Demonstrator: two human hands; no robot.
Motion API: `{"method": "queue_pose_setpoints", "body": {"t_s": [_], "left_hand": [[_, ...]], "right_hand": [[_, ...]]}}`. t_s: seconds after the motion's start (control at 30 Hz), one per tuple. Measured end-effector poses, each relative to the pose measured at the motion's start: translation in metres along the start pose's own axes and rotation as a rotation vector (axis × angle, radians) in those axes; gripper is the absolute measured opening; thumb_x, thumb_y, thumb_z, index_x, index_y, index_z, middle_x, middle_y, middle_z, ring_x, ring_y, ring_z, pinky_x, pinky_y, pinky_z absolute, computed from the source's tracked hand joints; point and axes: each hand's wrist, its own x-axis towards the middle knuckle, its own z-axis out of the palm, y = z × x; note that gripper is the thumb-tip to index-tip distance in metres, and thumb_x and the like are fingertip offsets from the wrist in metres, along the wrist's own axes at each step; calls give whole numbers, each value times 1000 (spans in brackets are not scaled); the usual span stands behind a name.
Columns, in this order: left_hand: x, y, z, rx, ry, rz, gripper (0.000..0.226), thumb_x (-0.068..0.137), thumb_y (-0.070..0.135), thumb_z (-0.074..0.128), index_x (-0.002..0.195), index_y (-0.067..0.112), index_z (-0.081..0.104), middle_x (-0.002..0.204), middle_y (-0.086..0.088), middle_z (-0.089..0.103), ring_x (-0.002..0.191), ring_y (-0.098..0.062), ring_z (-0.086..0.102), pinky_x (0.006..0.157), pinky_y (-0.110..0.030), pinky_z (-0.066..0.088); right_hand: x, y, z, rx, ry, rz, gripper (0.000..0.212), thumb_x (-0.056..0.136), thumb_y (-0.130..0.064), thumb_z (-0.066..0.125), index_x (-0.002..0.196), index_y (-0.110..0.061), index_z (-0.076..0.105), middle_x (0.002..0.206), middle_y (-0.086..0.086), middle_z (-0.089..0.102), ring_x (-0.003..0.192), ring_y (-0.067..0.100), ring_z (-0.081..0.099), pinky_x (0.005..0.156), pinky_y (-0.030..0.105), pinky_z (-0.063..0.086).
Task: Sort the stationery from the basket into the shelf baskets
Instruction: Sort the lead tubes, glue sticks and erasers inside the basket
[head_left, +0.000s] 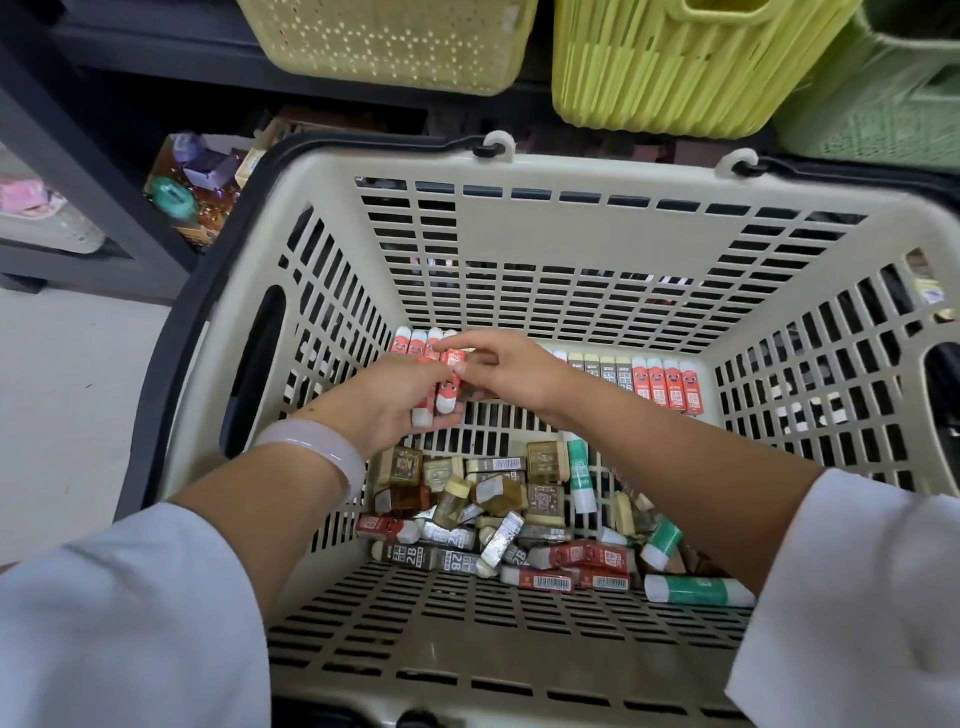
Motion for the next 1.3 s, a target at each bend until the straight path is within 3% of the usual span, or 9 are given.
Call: {"method": "queue_pose_setpoints", "body": {"t_s": [0.1,0.23,0.33,0.5,0.67,0.77,0.97,1.13,1.3], "left_hand": [[2,-2,-2,23,38,15,12,89,-4,52,99,1,55,85,-12,61,71,-17,61,61,-27,56],[3,-3,-7,90,130,1,5,93,6,50,89,7,52,84,-12,61,67,-18,61,51,-25,55],[2,-3,-6,150,150,-7,6,95,14,48,91,11,53,82,-9,63,63,-16,58,53,-25,54],[5,-4,-8,196,247,5,27,93,18,54,115,3,53,100,-13,65,74,-15,60,58,-25,51],[4,-2,-8,243,294,28,28,88,22,60,106,1,61,93,-13,66,70,-16,52,57,-23,44],[0,0,-6,122,249,53,22,89,14,58,103,-3,59,84,-12,64,61,-11,51,61,-20,48],[-5,0,-4,54,208,55,15,90,11,57,99,1,53,86,-11,58,69,-16,60,57,-20,55],[-8,-2,-1,144,81,42,13,92,13,53,90,1,55,81,-14,61,65,-19,61,50,-20,54],[0,-7,0,301,94,55,7,94,11,49,95,6,54,90,-7,58,82,-19,60,61,-22,52]], "right_hand": [[-1,2,-8,-19,94,36,10,89,-7,58,99,-10,57,73,5,56,59,11,51,54,18,44],[3,16,-12,29,355,102,24,87,-17,62,71,-15,45,72,3,58,67,13,56,64,27,45],[11,24,-3,37,469,146,26,88,-21,61,70,-17,43,72,-2,57,66,4,58,60,22,41],[30,22,18,-47,520,184,10,86,-10,60,96,-12,56,90,6,62,85,21,61,70,31,52],[30,23,19,-179,502,148,23,87,-6,58,109,-4,64,105,8,65,83,16,60,82,31,51],[20,22,11,-31,487,135,21,91,-12,51,106,-8,66,89,-3,62,68,6,54,71,27,52],[-2,20,9,338,175,208,15,93,-15,53,104,-6,57,87,7,63,76,14,62,71,19,54],[-4,18,6,523,225,170,6,91,-10,56,85,-10,59,80,6,61,68,11,56,71,20,53],[5,23,0,250,421,190,13,89,-14,60,76,-12,58,81,4,59,71,13,54,65,24,50]]}}
